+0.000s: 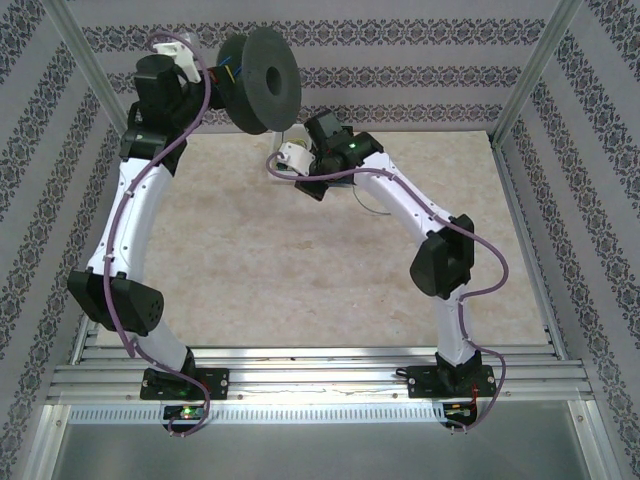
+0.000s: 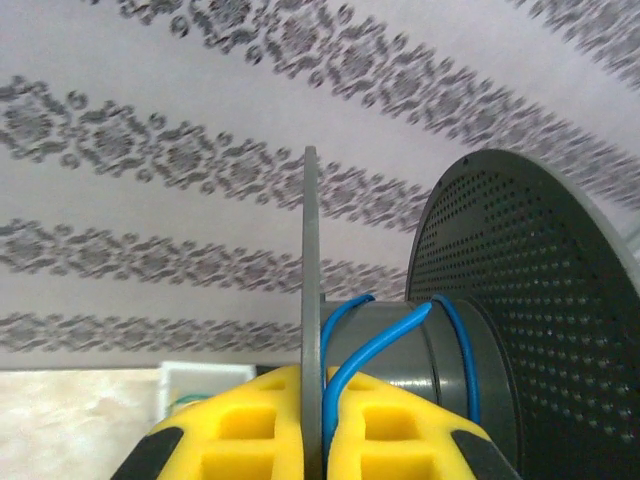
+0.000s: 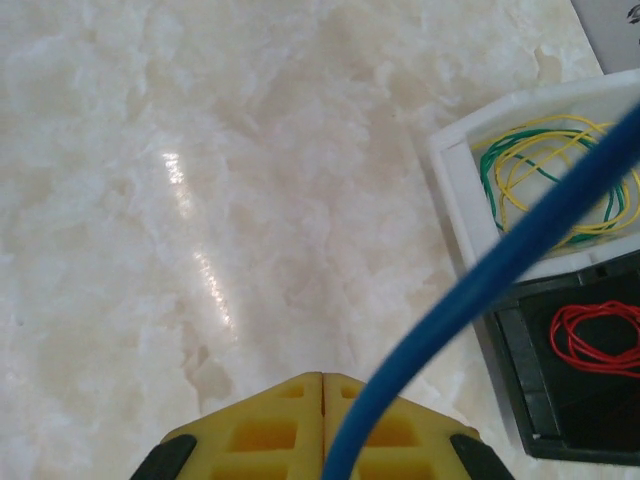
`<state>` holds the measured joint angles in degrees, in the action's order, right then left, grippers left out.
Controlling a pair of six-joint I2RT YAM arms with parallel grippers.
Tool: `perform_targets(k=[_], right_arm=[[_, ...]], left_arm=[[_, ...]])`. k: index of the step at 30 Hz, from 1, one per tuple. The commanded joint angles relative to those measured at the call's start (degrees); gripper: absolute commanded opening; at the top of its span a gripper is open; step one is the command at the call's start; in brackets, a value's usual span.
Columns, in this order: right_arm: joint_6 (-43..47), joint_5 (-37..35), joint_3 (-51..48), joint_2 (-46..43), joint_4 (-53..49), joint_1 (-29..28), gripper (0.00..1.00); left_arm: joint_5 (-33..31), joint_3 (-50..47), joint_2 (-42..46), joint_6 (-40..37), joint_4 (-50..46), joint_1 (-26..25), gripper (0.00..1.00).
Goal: Wrap the cables
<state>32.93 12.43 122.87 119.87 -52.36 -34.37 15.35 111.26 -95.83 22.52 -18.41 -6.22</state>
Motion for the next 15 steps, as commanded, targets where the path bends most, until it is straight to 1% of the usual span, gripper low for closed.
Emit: perform_targets(k=[1, 3, 8, 12, 15], right_arm=[[-0.7, -3.9, 0.3, -5.0, -4.2, -0.8, 0.00], [-0.5, -4.6, 0.4, -6.0, -4.9, -1.3, 0.00], [0.3, -5.8, 2.8, -7.7, -5.6, -2.7, 0.00], [1.4, -6.0, 5.9, -8.4, -5.3, -3.1, 0.00], [2.1, -8.4, 8.5, -8.7, -3.9, -3.0, 0.00]], left_arm=[[-13.0, 5.0, -1.4, -6.6, -3.3, -1.6, 0.00], [-17.3, 7.4, -3.4, -9.9, -6.7, -3.5, 0.00], [-24.4, 15.3, -11.1, -17.0, -15.8, -8.1, 0.00], [-26.0, 18.3, -15.6, -20.0, -19.6, -11.4, 0.00], [-27.0, 20.4, -18.5, -22.4, -23.2, -13.6, 0.00]])
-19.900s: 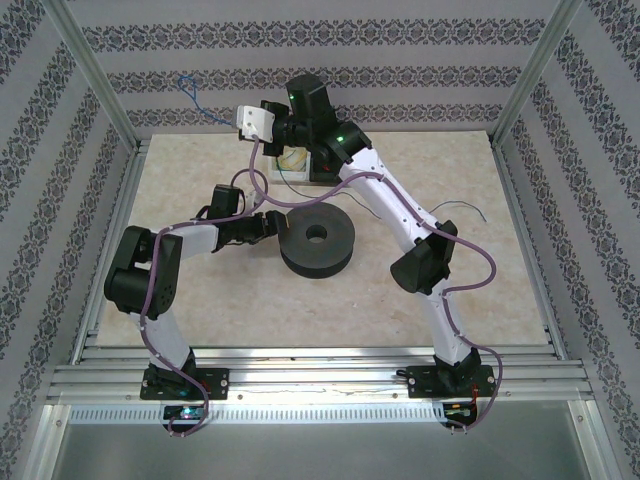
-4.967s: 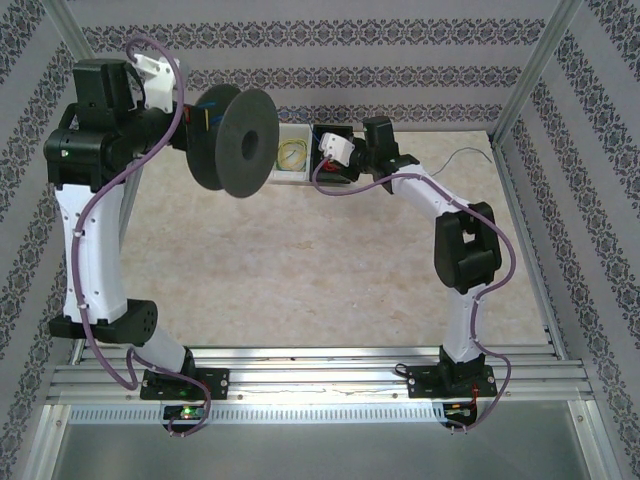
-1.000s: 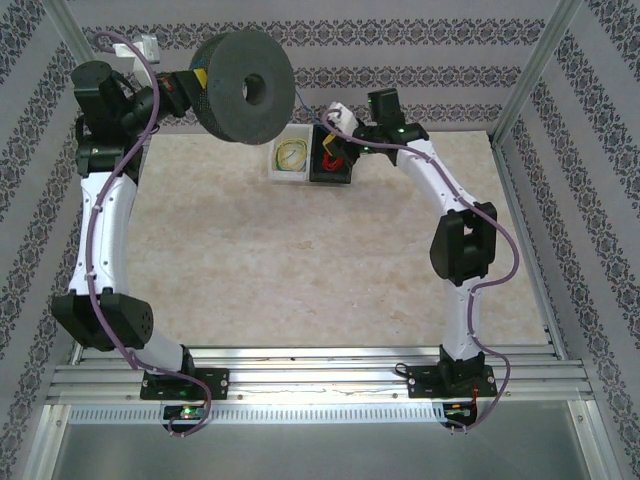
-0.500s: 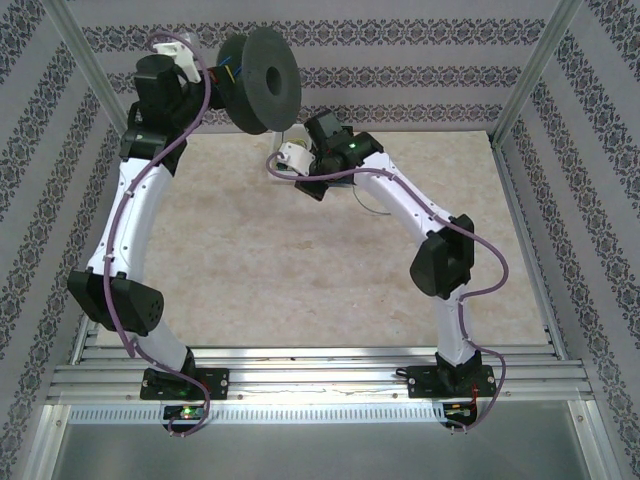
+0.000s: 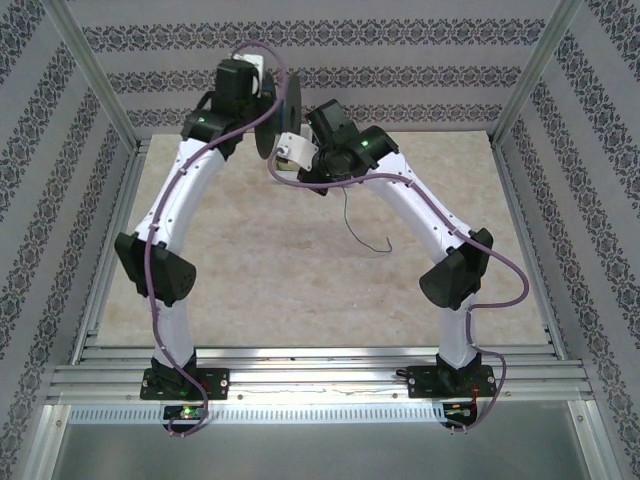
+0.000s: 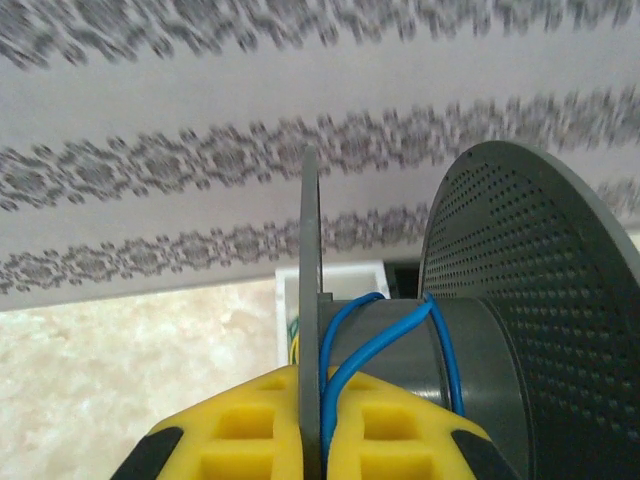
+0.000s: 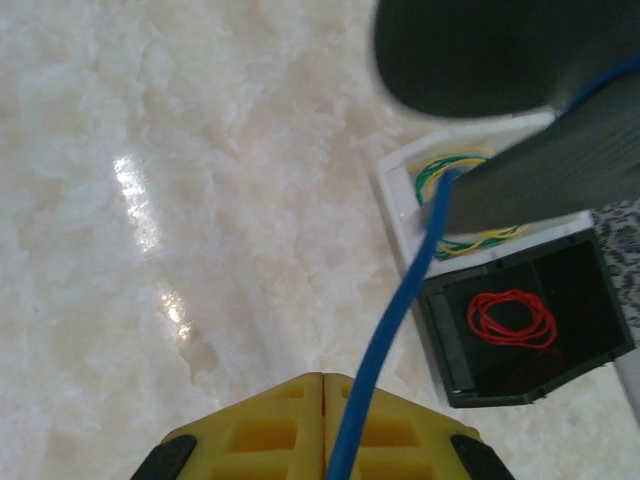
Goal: Wrap the cables
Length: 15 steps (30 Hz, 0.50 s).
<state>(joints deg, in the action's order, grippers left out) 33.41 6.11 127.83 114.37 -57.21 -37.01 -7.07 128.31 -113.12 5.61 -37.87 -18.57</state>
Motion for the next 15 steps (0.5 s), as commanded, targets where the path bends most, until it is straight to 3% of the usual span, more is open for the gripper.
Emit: perform_targets(k=[1, 6, 15], right_arm=[[2.0, -3.2, 4.5, -3.3, 1.6, -0.2, 0.00], [2.7, -6.5, 8.8, -2.4, 3.9, 2.5, 0.00], [1.2, -2.6, 13.4, 1.8, 5.9, 11.8, 0.02]], left_arm=[[-4.8, 3.8, -1.9, -6.0, -4.7, -1.9, 0.00], [-3.7, 2.9, -3.0, -8.8, -8.7, -3.4, 0.00], [4.6, -1.3, 0.5, -18.1, -14.8, -4.0, 0.00]])
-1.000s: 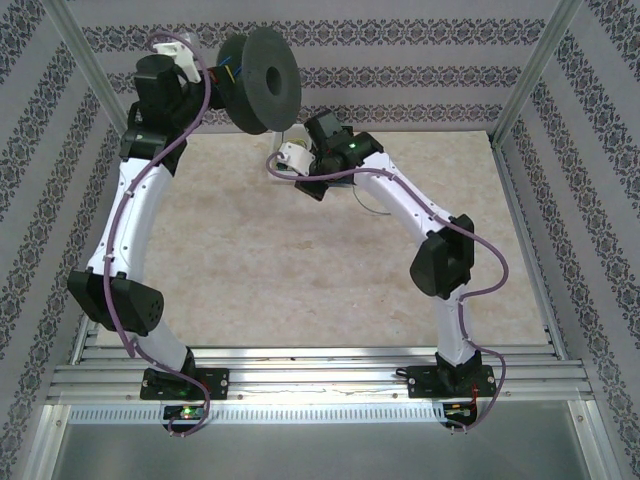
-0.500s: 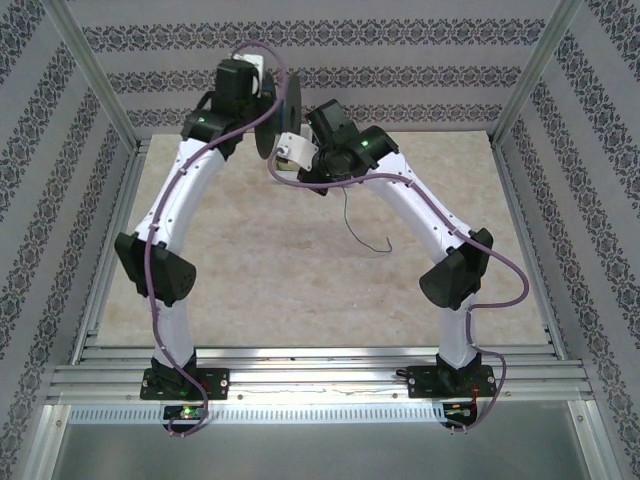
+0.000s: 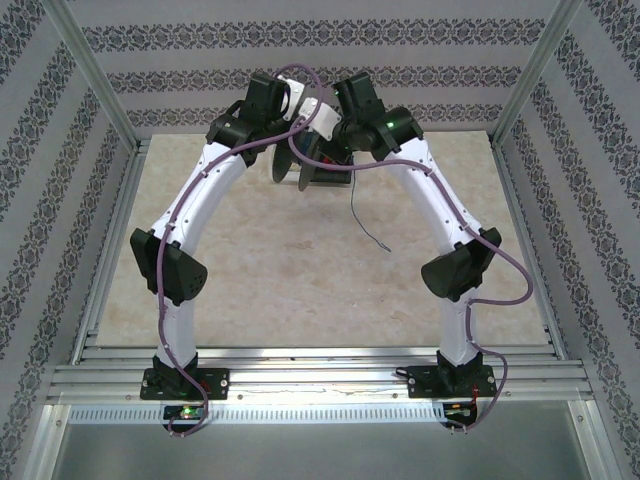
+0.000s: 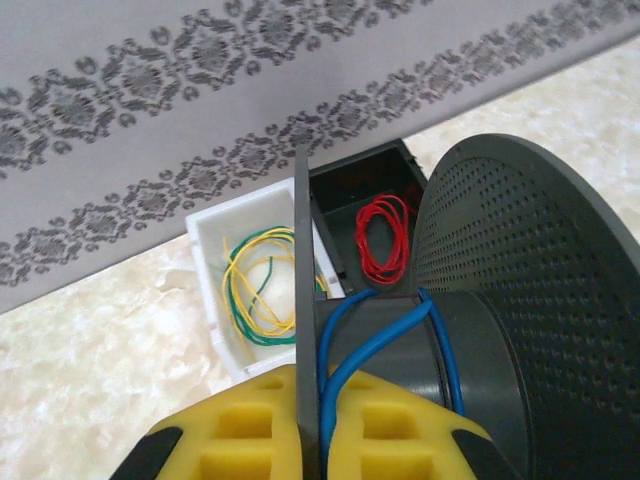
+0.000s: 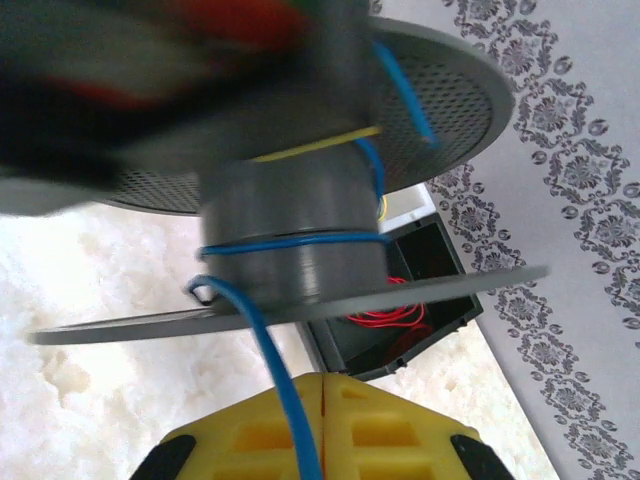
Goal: Wrap the cables
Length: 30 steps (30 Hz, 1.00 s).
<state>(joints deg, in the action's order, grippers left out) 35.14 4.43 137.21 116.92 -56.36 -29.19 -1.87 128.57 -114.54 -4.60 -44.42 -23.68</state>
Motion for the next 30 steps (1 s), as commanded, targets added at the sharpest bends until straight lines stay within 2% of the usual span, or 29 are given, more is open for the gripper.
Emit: perform_targets(k=[1, 4, 11, 14, 23, 30], right_arm=[[-0.6, 0.0, 4.3, -0.4, 5.1, 4.8, 0.03], [-0.8, 1.8, 4.8, 0.6, 5.8, 6.3, 0.10], [-3.8, 9.0, 3.8, 1.8, 7.2, 9.9, 0.37], [-5.2, 12.3, 0.4, 1.3, 8.8, 11.1, 0.41], [-9.3, 19.5, -16.2, -2.7, 18.5, 15.1, 0.40], [-11.0, 23.6, -22.5, -2.3, 21.8, 18.3, 0.31]], left_arm=[[0.1, -1.4, 2.2, -9.2, -9.6, 1.2, 0.00], [1.7, -1.5, 2.9, -12.6, -12.2, 1.2, 0.00], [4.8, -1.8, 5.0, -15.7, -13.8, 1.2, 0.00], [6.7, -0.2, 4.9, -15.5, -15.0, 1.3, 0.00], [16.3, 1.7, 8.2, -17.5, -17.1, 3.7, 0.00], [25.6, 1.4, 12.5, -18.0, -16.9, 7.3, 0.00]])
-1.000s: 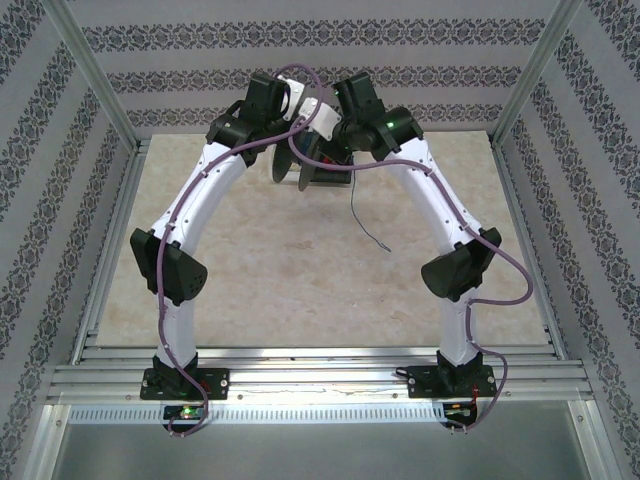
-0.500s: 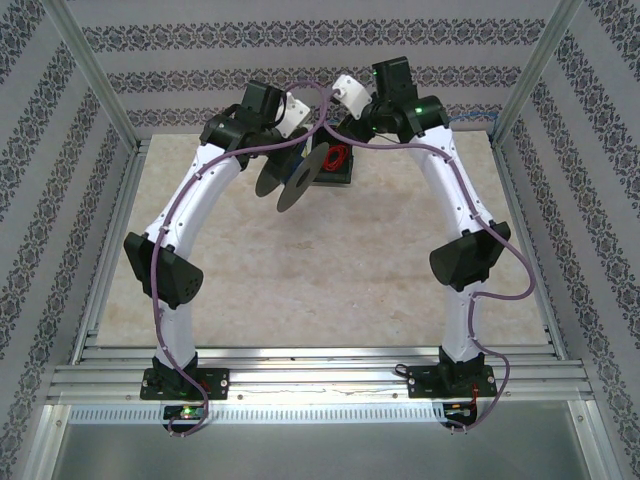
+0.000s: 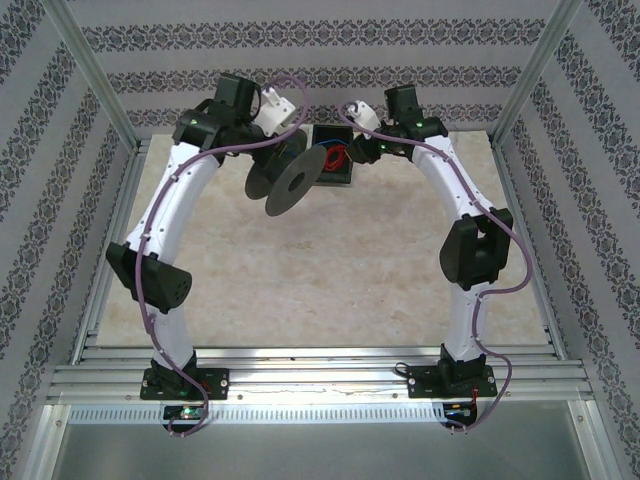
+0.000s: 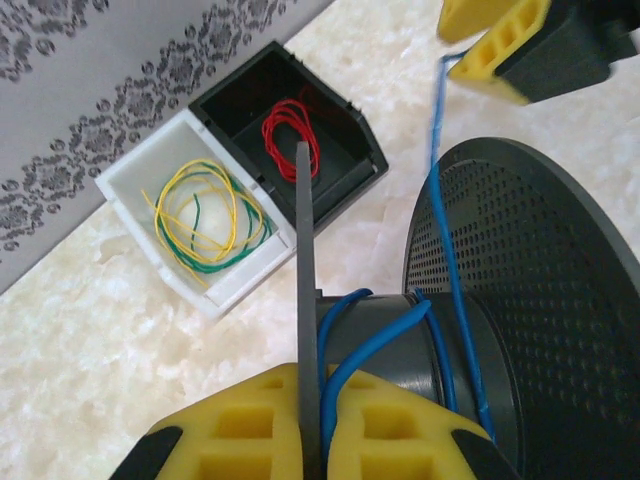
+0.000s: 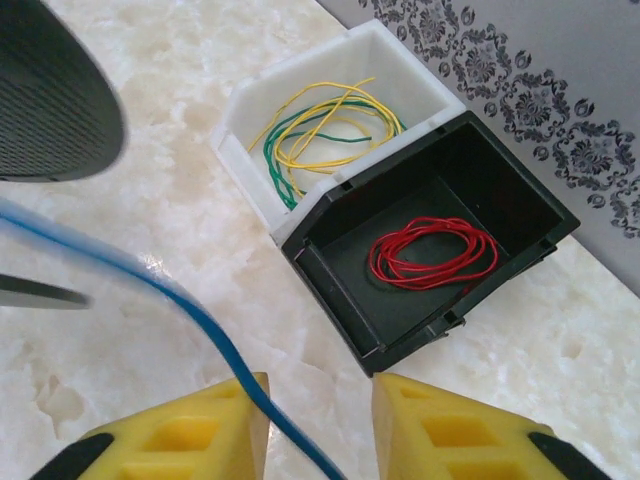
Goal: Wrap the cables
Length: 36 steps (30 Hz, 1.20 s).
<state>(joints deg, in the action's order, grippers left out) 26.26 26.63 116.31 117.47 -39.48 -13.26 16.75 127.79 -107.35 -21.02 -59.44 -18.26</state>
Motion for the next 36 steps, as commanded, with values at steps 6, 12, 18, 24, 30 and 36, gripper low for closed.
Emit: perform_targets(k=[6, 12, 18, 24, 30, 36], right_arm=[[-4.4, 6.9, -7.7, -2.4, 10.1, 4.2, 0.37], [-7.1, 12.1, -12.2, -2.0, 15.0, 5.3, 0.34], [-7.3, 12.8, -14.6, -1.8, 15.8, 5.3, 0.14], [-10.0, 11.1, -17.7, -2.1, 16.4, 4.6, 0.00], [-11.1, 5.9, -20.0, -3.8, 16.1, 0.0, 0.00], [-10.3, 0.8, -19.8, -6.0, 13.2, -6.0, 0.00]], left_arm=[[16.1, 0.8, 8.9, 1.6, 1.3, 5.7, 0.00], [19.5, 1.0, 10.2, 3.1, 2.6, 7.1, 0.00], [23.7, 0.7, 11.4, 5.9, 5.2, 9.3, 0.00], [33.9, -6.5, 14.2, 21.6, 23.2, 14.9, 0.00], [31.9, -12.6, 12.9, 37.6, 40.5, 15.6, 0.00], [24.7, -15.6, 11.1, 49.4, 51.2, 15.6, 0.00]])
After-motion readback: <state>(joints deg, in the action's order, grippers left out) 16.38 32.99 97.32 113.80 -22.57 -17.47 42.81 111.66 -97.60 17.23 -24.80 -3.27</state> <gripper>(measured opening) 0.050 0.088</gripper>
